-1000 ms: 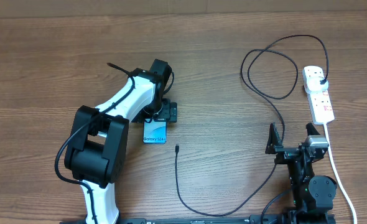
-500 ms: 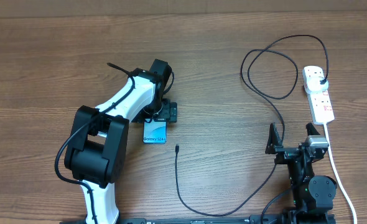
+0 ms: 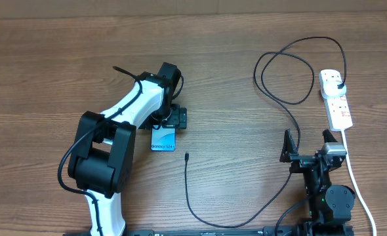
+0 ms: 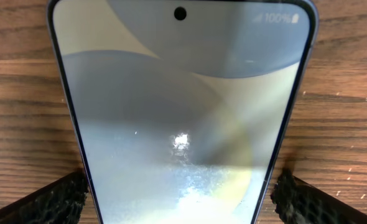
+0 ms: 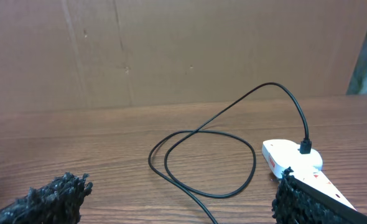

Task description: Plug charger to phone and switch on socket

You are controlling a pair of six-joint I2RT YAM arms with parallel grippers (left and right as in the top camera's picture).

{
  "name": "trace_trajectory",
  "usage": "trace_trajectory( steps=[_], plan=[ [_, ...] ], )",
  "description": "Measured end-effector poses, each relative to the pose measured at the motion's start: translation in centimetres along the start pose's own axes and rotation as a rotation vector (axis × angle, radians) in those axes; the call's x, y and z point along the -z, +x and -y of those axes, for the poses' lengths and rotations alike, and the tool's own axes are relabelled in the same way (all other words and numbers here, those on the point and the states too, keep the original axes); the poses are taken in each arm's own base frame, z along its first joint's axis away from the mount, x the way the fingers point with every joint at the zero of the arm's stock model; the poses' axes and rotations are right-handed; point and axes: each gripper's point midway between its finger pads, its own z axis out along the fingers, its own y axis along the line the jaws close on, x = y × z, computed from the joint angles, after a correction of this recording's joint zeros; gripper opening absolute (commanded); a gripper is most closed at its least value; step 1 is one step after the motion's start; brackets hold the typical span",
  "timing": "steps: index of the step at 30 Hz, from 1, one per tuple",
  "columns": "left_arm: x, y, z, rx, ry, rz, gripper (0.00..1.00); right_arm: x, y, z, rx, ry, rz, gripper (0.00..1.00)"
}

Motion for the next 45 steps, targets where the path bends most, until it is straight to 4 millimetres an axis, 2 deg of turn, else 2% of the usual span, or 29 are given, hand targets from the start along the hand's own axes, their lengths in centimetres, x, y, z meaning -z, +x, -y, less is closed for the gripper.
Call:
trace_trajectory(
  steps=[16,21,30,40,45],
  plan=[
    [0.0,0.31,0.0,0.058,0.002,-0.014,1.0,0.0,0.01,0.01,0.0,0.0,0.0,1.0],
    [0.0,0.33,0.0,0.059,0.002,-0.014,0.96,0.0,0.0,0.0,0.0,0.0,0.0,1.0],
    [0.0,0.27,0.04,0.062,0.004,-0.012,0.96,0.0,0.0,0.01,0.0,0.0,0.0,1.0],
    [0.0,0.26,0.05,0.066,0.004,-0.012,0.91,0.0,0.01,0.0,0.0,0.0,0.0,1.0],
    [0.0,0.26,0.05,0.069,0.004,-0.012,0.83,0.0,0.0,0.0,0.0,0.0,0.0,1.0]
  ],
)
